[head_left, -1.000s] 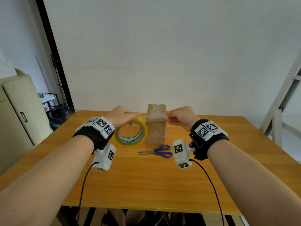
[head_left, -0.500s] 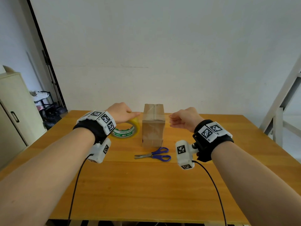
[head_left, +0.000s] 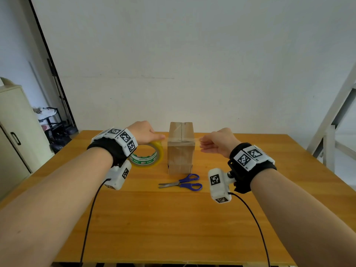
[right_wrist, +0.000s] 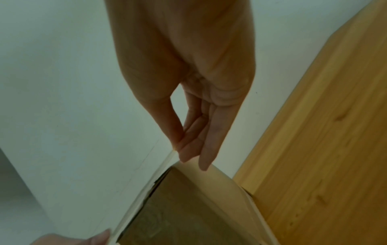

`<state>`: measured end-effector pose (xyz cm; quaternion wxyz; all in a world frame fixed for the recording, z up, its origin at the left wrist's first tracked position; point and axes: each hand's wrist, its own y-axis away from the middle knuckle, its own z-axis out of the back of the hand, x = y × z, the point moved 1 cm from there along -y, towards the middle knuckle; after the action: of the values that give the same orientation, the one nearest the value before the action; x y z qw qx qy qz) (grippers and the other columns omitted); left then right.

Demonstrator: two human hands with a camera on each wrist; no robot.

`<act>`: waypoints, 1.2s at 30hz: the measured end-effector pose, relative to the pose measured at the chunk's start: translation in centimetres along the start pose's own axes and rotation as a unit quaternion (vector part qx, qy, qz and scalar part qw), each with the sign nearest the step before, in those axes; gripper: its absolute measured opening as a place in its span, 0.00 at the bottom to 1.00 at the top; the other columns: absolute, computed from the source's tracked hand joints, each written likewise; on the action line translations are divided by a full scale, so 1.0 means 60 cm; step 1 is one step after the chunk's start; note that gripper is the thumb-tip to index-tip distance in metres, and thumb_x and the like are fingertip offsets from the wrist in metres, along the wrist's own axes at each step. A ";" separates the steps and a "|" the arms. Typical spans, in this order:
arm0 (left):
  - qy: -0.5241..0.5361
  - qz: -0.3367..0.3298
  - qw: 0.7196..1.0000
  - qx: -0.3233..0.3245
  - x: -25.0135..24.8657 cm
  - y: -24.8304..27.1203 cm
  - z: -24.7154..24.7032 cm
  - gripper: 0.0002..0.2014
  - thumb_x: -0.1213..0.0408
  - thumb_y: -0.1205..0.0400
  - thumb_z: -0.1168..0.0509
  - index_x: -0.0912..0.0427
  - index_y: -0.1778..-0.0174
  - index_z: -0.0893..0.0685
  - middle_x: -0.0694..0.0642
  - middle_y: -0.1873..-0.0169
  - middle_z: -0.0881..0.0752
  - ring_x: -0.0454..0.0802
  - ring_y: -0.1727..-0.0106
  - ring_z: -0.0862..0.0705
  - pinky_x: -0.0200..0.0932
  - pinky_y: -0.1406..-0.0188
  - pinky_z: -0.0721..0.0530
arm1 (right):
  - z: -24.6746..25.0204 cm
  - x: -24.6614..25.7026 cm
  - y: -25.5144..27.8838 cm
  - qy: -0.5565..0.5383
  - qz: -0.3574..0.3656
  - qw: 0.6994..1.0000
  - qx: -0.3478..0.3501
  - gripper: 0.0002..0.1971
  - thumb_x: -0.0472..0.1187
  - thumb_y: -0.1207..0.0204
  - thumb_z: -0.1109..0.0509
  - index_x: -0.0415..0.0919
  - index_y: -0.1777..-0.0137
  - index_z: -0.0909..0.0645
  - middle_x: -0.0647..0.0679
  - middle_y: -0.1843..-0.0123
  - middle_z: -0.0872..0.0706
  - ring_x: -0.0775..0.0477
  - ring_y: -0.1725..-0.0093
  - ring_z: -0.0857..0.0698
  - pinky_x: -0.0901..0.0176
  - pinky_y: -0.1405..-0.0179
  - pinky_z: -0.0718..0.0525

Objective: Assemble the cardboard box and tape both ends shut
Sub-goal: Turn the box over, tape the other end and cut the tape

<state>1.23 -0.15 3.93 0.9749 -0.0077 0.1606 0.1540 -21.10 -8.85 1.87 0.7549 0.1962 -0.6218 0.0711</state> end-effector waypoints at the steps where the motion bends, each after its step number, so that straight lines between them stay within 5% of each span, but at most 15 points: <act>1: -0.001 0.001 1.000 0.000 0.001 -0.001 0.001 0.29 0.43 0.22 0.36 0.55 0.83 0.37 0.51 0.82 0.39 0.48 0.80 0.39 0.41 0.75 0.40 | -0.001 0.000 0.000 0.000 0.003 1.000 -0.001 0.02 0.26 0.26 0.30 0.25 0.59 0.18 0.37 0.66 0.16 0.44 0.66 0.14 0.52 0.62 0.11; 16: -0.017 -0.004 1.000 0.017 0.008 -0.013 -0.003 0.30 0.41 0.24 0.35 0.55 0.83 0.36 0.51 0.83 0.41 0.48 0.81 0.40 0.40 0.75 0.39 | -0.007 -0.009 -0.009 -0.001 0.006 1.000 0.001 0.02 0.26 0.27 0.29 0.28 0.60 0.18 0.37 0.65 0.14 0.44 0.65 0.13 0.54 0.63 0.11; 36: 0.027 -0.011 1.000 0.005 -0.002 -0.007 -0.015 0.32 0.37 0.29 0.32 0.55 0.83 0.42 0.50 0.83 0.43 0.47 0.81 0.44 0.40 0.75 0.43 | 0.010 -0.015 -0.011 -0.038 -0.010 0.997 0.067 0.02 0.27 0.27 0.28 0.29 0.56 0.17 0.37 0.56 0.13 0.43 0.55 0.13 0.52 0.51 0.13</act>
<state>0.98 -0.62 3.11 0.9719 -0.0084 0.1876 0.1420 -21.59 -9.55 0.96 0.7164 0.2554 -0.6420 0.0971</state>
